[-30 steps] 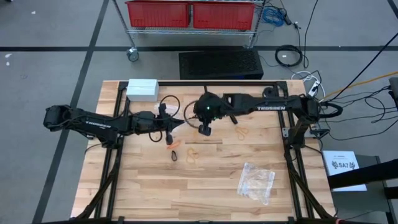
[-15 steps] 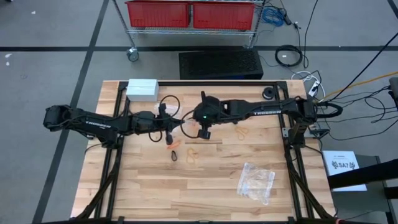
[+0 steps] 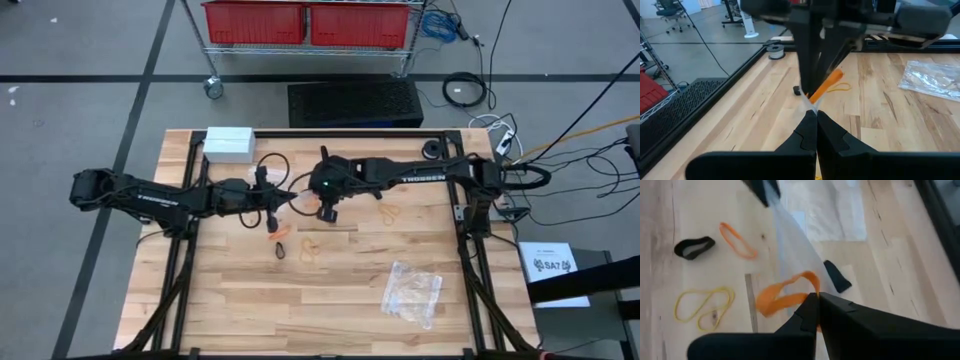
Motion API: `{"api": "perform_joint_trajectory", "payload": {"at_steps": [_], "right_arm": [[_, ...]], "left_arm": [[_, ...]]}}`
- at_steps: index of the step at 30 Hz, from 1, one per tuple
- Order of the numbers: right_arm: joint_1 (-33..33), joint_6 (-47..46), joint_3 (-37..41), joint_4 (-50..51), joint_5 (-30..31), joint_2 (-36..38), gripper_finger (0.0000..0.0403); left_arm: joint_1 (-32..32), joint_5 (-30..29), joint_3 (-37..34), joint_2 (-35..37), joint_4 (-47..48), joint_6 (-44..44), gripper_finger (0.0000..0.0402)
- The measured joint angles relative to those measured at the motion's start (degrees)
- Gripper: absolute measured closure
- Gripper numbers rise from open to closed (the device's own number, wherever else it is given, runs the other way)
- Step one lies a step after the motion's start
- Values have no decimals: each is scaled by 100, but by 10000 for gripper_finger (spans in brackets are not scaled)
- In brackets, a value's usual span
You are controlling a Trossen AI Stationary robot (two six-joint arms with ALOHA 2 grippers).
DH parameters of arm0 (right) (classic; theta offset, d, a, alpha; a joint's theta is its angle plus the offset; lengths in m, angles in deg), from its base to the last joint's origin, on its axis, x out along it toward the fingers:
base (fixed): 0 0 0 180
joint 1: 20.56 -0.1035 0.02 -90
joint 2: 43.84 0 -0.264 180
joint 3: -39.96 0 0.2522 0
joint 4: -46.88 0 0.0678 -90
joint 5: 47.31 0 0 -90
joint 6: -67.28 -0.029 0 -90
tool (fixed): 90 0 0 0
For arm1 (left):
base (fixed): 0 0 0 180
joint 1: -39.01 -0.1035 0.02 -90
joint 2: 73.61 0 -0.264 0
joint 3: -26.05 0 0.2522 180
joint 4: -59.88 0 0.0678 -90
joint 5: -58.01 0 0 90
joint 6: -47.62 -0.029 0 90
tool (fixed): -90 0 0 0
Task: Sort rubber bands
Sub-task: Put the top right orange rubber band into the top zip lock bag, then put the top orange rubber band into the top zip lock bag
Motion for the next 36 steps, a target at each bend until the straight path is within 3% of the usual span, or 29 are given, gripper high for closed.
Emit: {"api": "perform_joint_trajectory", "payload": {"at_steps": [8, 14, 18, 24, 28, 31, 36], "right_arm": [[170, -198, -70, 316, -187, 43, 353], [171, -166, -501, 645, -566, 48, 287], [169, 56, -976, 1098, -600, 56, 266], [164, 337, -1657, 1834, -572, 59, 275], [160, 520, -1704, 2183, -563, 94, 296], [239, 526, -1341, 2243, -587, 170, 320], [367, 444, 55, 1430, -823, 567, 369]], "left_arm": [[-1, 182, -2, 0, -64, -2, 401], [1, 237, -4, 0, -184, -4, 401], [-1, 241, -4, 2, -290, -7, 401], [-5, 33, -4, 1, -314, -13, 401], [-9, -660, -4, 11, -361, -13, 401], [-105, -1047, -36, 106, -411, -5, 401], [-403, -1061, -391, 497, -634, 9, 401]]}}
